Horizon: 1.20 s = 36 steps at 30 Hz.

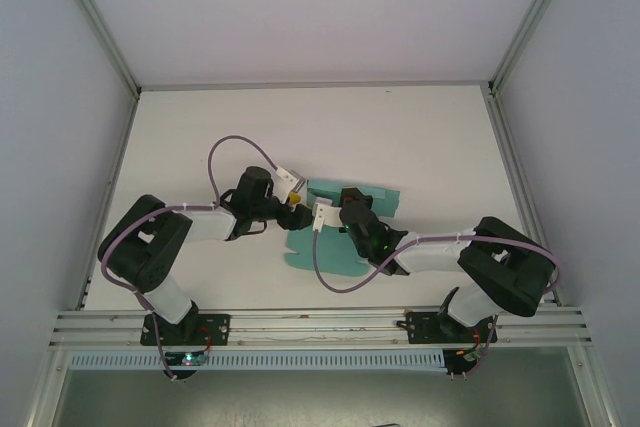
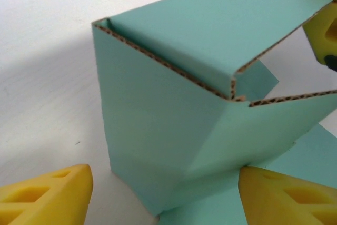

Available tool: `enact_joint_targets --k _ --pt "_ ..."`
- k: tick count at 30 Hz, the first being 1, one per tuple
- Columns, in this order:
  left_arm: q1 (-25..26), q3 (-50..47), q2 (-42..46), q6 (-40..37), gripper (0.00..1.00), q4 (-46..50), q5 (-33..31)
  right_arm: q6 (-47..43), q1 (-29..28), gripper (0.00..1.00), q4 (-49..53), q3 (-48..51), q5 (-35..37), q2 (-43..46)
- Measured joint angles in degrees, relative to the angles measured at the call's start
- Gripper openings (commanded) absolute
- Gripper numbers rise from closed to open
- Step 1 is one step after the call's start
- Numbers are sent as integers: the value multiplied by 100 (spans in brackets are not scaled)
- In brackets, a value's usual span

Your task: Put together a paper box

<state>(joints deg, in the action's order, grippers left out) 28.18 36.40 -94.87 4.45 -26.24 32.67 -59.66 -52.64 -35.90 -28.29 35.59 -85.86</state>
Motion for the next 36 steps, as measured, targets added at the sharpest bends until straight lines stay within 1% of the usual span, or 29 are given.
enact_joint_targets --k 3,5,9,13,15,20,26,27,28,32,33,34,36 --pt "0 184 -195 0 70 -2 22 46 -13 0 50 -11 15 0" --pt "0 210 -227 4 65 -42 -35 127 -13 0 103 -17 22 2" --pt "50 210 -227 44 48 -234 -157 306 -13 0 323 -114 24 11" --pt "74 195 -245 111 35 -437 -363 437 -13 0 496 -184 42 11" --pt "74 151 -271 160 25 -601 -492 490 -13 0 566 -208 48 2" --pt "98 -26 -251 179 18 -901 -839 560 -13 0 610 -229 103 -4" --pt "140 -144 -170 177 18 -949 -1032 557 -13 0 656 -229 15 76" --pt "140 -146 -170 177 21 -953 -1032 557 -13 0 658 -229 4 79" --pt "140 -146 -170 168 28 -953 -1027 557 -13 0 660 -229 -2 79" --pt "144 -136 -170 157 37 -935 -883 557 -13 0 660 -229 -4 79" --pt "142 -136 -170 151 42 -935 -824 557 -13 0 660 -229 -7 79" --pt "142 -136 -170 140 45 -927 -721 557 -13 0 658 -229 -13 79" --pt "142 -131 -160 151 46 -866 -557 557 -13 0 682 -229 -50 79"
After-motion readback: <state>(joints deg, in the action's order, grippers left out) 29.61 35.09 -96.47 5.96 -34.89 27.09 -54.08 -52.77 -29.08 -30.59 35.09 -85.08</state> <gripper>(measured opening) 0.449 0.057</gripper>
